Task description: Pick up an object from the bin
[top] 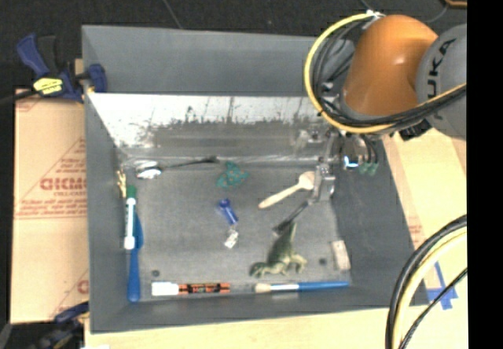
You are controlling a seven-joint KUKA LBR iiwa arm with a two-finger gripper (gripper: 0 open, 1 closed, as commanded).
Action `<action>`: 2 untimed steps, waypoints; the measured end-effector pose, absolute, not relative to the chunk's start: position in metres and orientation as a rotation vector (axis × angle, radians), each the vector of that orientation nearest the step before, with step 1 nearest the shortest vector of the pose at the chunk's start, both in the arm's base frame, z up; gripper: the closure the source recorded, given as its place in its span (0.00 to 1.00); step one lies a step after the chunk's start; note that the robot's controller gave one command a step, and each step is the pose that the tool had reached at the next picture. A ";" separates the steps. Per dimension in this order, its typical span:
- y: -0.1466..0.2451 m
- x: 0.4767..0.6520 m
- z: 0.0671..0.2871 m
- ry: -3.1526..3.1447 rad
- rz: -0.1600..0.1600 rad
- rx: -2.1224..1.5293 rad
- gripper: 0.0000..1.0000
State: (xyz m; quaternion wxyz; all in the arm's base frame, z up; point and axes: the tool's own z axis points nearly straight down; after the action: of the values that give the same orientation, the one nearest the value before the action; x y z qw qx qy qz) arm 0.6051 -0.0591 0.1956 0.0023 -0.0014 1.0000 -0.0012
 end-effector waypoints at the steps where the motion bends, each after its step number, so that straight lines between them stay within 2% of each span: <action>1: -0.059 0.605 0.196 3.137 -0.004 -0.005 0.00; 2: -0.092 0.546 0.151 3.142 -0.006 -0.002 0.00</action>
Offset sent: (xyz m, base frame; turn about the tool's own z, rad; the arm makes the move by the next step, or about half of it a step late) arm -0.0568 -0.0290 -0.0421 -0.0042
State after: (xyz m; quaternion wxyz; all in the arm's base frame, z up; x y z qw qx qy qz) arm 0.5460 -0.0915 0.1514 -0.0001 -0.0008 1.0000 -0.0020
